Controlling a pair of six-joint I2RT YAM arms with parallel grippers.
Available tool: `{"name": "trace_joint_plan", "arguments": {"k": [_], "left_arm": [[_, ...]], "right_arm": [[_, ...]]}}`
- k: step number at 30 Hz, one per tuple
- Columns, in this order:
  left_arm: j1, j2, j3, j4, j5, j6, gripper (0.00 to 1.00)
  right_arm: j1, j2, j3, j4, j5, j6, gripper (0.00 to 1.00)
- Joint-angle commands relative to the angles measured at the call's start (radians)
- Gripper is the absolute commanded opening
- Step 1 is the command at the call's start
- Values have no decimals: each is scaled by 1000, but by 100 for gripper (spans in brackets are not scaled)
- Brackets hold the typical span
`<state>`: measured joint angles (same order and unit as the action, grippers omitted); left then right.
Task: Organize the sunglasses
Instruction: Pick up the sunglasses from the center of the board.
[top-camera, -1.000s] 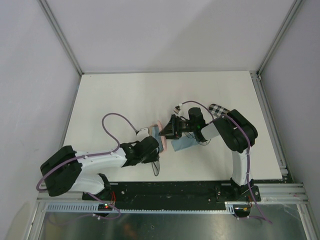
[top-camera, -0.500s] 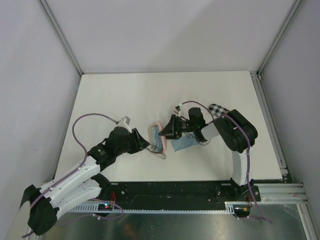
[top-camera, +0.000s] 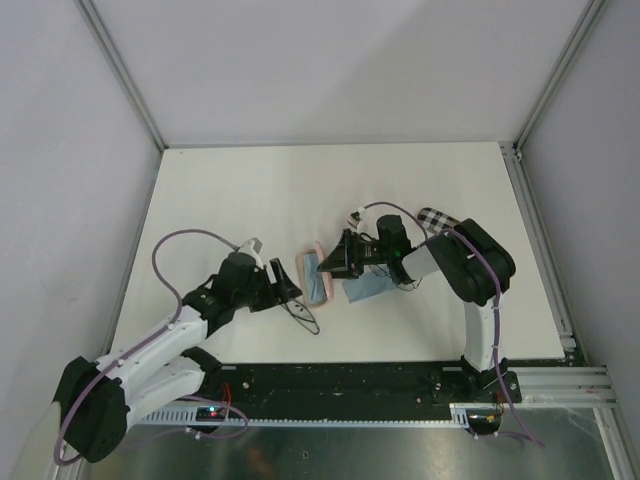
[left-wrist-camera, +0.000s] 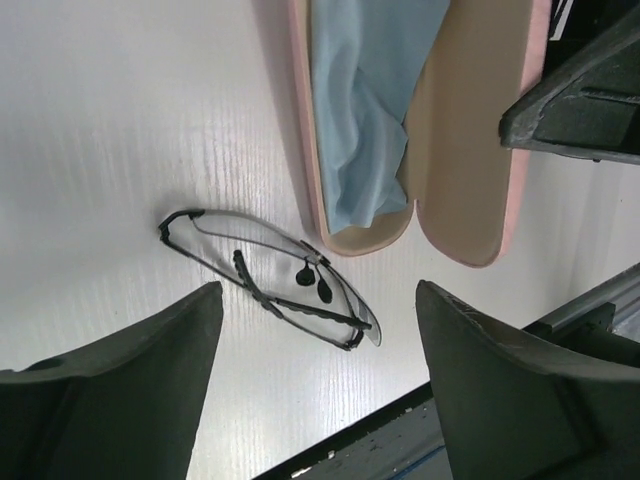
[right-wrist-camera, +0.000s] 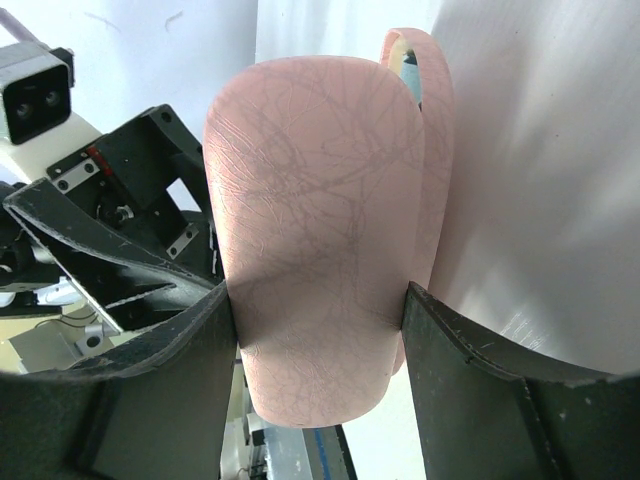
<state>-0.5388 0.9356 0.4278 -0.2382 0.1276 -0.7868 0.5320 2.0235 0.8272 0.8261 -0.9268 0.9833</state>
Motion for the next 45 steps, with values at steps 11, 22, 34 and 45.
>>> {"name": "trace_joint_plan", "arguments": {"k": [11,22,34,45], "left_arm": [[-110,-190,-170,-12,-162,-426,94],[-285,168,14,-167,-363,-835,100],[-270,-315,-174,-189,-522,-937,100],[-230,-92,-60,-344,-425,-958,99]], "right_arm": [[-13,6,18,62,-29,9,47],[-13,4,19,82,-34,25,47],[-18,-6,19,97,-43,41,47],[-19,2,19,121,-45,58,47]]}}
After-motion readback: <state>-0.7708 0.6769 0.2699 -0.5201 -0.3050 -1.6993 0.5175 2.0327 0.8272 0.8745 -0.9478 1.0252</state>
